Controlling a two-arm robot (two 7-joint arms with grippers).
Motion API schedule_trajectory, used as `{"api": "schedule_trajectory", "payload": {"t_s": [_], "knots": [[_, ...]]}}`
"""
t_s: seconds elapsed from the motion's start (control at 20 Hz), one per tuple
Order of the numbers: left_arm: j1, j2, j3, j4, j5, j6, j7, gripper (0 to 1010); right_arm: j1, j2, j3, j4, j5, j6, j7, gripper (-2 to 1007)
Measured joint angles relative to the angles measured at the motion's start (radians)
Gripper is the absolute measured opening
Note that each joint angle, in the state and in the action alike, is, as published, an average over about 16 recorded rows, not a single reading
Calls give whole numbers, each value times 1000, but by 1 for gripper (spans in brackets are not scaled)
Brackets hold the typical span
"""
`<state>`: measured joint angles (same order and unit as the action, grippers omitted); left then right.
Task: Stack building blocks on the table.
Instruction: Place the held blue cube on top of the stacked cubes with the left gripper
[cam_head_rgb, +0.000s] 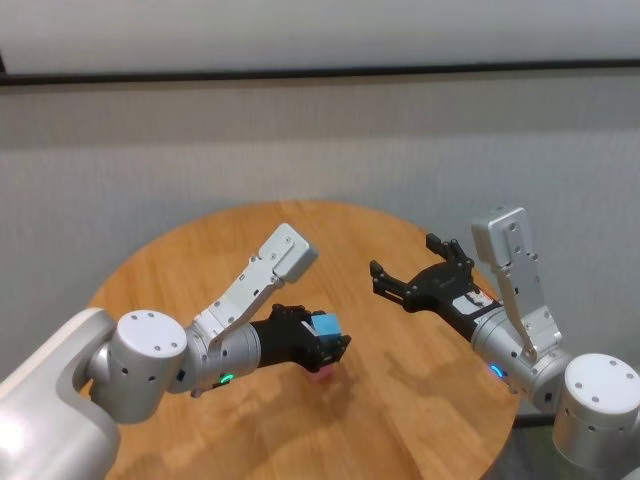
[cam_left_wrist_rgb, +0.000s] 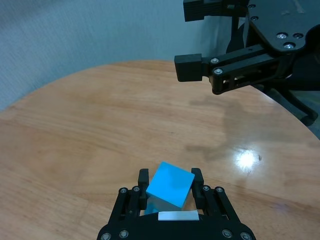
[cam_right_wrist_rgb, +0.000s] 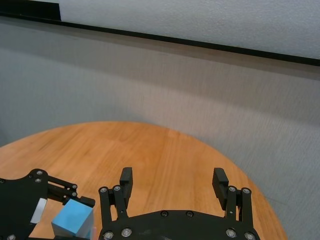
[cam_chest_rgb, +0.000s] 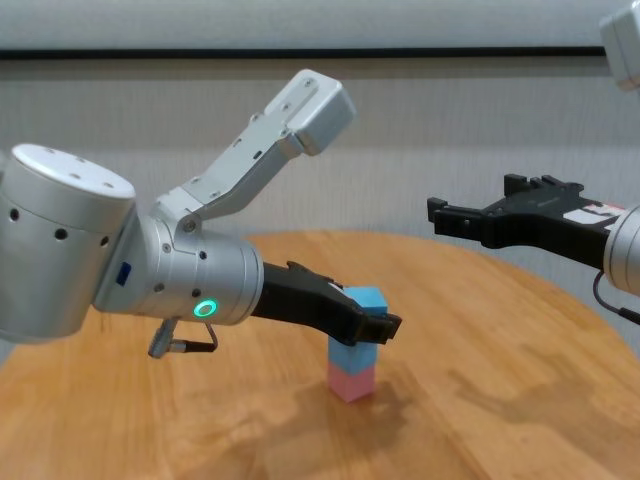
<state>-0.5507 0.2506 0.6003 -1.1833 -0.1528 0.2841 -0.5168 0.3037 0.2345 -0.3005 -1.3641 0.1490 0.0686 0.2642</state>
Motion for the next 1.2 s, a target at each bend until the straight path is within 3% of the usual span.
{"api": "schedule_trajectory", "payload": {"t_s": [1.2], "knots": [[-15,-14,-9,46,-2,-14,-4,560,0,0,0,0,0,0,0,1005]]}}
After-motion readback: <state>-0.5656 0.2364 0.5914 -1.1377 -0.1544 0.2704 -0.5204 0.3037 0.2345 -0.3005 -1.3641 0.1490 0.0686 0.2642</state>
